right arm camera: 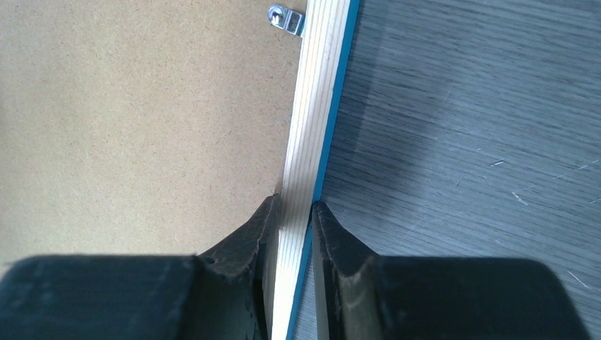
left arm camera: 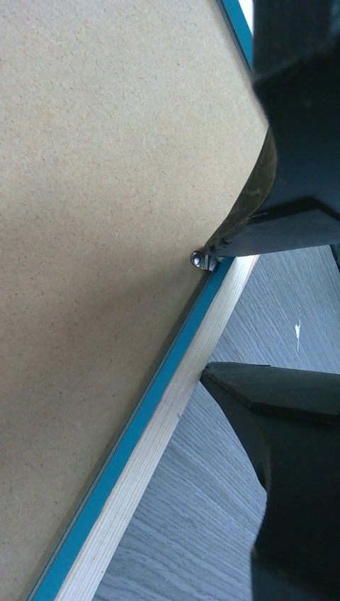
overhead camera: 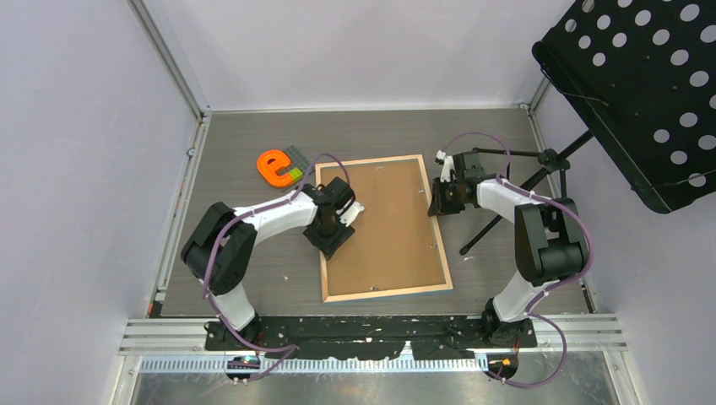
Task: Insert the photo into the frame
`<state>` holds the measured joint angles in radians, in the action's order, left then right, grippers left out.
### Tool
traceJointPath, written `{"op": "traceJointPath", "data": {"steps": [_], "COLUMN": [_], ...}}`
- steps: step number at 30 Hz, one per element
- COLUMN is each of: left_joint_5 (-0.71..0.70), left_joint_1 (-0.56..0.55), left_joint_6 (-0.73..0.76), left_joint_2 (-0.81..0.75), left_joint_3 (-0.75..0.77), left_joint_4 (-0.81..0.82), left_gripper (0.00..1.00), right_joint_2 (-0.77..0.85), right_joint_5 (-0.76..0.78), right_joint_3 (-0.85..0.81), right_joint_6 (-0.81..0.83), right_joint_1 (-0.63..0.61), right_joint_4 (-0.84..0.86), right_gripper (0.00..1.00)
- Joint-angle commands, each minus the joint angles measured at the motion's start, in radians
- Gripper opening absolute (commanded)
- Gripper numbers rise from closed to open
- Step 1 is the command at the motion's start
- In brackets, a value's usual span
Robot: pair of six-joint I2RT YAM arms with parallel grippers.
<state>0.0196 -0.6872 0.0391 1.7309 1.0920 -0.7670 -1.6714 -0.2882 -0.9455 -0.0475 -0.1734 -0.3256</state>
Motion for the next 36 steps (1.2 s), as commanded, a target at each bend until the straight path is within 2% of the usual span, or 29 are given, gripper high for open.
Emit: {"op": "traceJointPath", "data": {"steps": [1, 7, 9, 15, 17, 22, 25, 29, 36], "left_joint_5": [-0.034, -0.029, -0.025, -0.024, -0.024, -0.026, -0.04, -0.047, -0.055], "left_joint_1": [0.0, 0.0, 0.0, 0.0, 0.0, -0.001, 0.0, 0.0, 0.004], "left_joint_6": [0.028, 0.031, 0.033, 0.035, 0.039, 0.04, 0.04, 0.044, 0.049], "left_joint_2": [0.01, 0.006, 0.005, -0.011, -0.018, -0.035, -0.047, -0.06, -0.06], "left_joint_3": [0.011, 0.011, 0.012, 0.015, 0.017, 0.019, 0.021, 0.022, 0.028], "left_joint_4": [0.034, 0.033, 0.034, 0.038, 0.04, 0.046, 0.049, 0.05, 0.048], "left_gripper": [0.5, 0.46, 0.41, 0.39, 0.45, 0.72, 0.84, 0.9, 0.89], "right_joint_2": [0.001, 0.0, 0.0, -0.003, -0.004, -0.005, -0.004, -0.004, 0.0], "right_joint_5": [-0.04, -0.041, -0.04, -0.04, -0.04, -0.04, -0.042, -0.042, -0.042], "right_joint_3": [-0.026, -0.026, -0.026, -0.027, -0.026, -0.027, -0.027, -0.027, -0.026], "right_joint_6": [0.002, 0.002, 0.003, 0.005, 0.005, 0.005, 0.005, 0.005, 0.006], "right_joint_1": [0.003, 0.003, 0.003, 0.005, 0.004, 0.005, 0.004, 0.005, 0.005], "right_joint_4": [0.056, 0.055, 0.056, 0.055, 0.056, 0.056, 0.056, 0.056, 0.056], "right_gripper": [0.06, 0.06, 0.06, 0.06, 0.06, 0.06, 0.06, 0.06, 0.06]}}
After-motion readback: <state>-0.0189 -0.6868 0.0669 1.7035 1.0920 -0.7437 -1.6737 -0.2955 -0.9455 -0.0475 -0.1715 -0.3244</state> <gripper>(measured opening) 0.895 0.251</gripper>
